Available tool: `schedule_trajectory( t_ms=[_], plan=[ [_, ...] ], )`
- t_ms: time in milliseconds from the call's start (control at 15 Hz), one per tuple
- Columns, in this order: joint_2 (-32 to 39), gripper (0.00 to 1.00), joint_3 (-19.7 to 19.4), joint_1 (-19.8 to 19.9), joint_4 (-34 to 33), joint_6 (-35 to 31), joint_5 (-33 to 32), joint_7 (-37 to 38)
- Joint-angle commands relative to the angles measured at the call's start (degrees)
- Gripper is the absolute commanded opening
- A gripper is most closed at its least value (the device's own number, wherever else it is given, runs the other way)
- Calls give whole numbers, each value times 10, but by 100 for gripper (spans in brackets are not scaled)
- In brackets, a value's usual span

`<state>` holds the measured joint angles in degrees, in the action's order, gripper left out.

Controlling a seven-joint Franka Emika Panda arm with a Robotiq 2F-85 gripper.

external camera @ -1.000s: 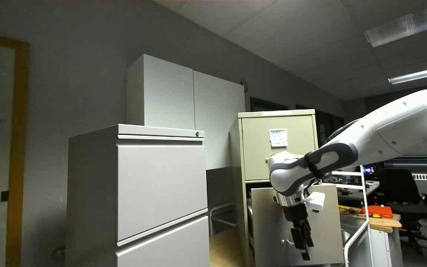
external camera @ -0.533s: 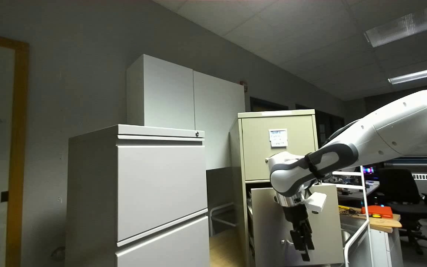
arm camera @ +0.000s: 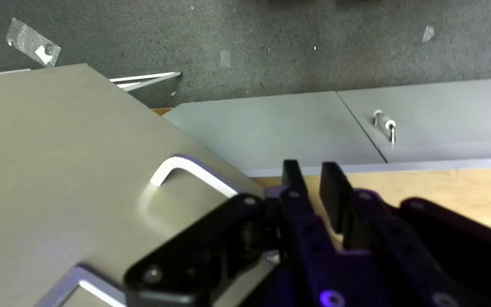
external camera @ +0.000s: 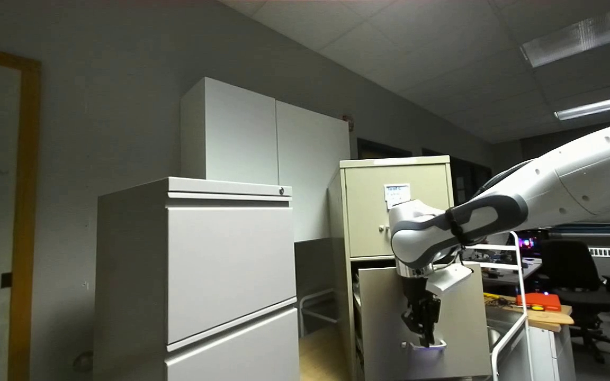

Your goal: Close the bottom drawer of the file cabinet

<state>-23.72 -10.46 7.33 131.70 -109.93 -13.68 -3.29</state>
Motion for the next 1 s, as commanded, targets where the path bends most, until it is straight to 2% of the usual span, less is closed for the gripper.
schedule_trajectory(
  t_ms=[0, 267, 600, 933],
  plan=[
    [-27, 0, 23, 19, 9, -34, 16, 95],
    [-27, 0, 19, 33, 2, -110, 42, 161],
    [0, 0, 32, 70, 0, -252, 35, 260],
    [45, 0, 67, 106, -20, -311, 25, 385]
  ],
)
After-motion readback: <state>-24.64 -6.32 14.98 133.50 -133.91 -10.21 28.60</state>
